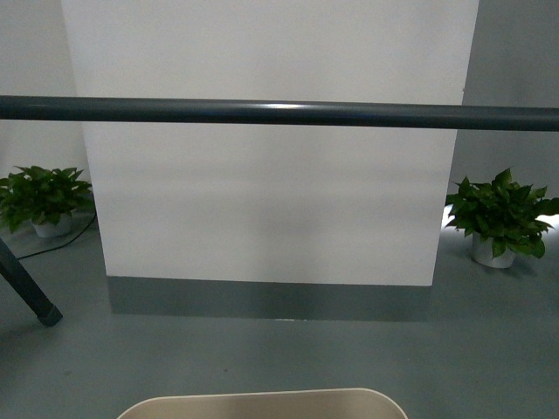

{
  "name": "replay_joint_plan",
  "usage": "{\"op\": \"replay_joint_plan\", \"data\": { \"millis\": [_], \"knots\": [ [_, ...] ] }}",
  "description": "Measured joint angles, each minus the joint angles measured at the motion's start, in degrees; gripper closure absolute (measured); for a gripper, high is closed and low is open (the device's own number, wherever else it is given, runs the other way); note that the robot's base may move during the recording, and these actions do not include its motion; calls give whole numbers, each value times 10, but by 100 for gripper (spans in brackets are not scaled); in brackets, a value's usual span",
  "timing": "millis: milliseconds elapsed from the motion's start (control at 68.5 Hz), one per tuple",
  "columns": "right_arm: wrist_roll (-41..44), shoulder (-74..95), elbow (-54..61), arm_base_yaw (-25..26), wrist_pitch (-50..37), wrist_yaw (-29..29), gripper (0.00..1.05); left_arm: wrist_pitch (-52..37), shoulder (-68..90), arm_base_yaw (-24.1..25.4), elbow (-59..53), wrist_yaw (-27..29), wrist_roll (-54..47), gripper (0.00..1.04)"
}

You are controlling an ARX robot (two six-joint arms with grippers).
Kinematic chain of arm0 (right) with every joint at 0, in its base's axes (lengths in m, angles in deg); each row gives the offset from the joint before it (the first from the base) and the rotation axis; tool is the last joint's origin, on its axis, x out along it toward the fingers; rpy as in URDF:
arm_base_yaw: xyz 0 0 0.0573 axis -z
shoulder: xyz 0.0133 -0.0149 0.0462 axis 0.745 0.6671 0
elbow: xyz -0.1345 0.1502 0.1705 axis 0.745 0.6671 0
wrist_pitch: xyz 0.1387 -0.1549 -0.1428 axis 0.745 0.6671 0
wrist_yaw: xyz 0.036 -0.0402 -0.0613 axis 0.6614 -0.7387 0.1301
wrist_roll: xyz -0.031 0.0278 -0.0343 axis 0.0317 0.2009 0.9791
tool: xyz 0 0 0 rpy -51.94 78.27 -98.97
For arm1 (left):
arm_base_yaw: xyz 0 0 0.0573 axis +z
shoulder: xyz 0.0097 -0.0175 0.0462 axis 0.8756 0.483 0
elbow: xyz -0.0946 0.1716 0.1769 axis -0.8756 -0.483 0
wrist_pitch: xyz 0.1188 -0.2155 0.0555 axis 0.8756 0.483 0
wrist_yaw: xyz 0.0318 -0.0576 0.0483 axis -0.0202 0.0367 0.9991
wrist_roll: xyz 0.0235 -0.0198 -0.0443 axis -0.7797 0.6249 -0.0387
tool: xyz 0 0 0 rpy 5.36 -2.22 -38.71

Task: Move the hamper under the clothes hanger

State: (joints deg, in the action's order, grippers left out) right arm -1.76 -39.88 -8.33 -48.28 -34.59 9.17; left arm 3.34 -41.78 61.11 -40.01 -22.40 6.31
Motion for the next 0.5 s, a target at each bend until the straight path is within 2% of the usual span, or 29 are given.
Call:
{"op": "replay_joint_plan", "data": {
  "millis": [365, 438, 497],
  "knots": [
    [0, 0, 0, 0, 2, 0, 102, 0, 0, 0, 0, 0, 0, 101],
    [0, 0, 0, 0, 2, 0, 93, 0, 0, 0, 0, 0, 0, 101],
    [0, 0, 0, 0, 2, 0, 79, 0, 0, 0, 0, 0, 0, 101]
  ]
}}
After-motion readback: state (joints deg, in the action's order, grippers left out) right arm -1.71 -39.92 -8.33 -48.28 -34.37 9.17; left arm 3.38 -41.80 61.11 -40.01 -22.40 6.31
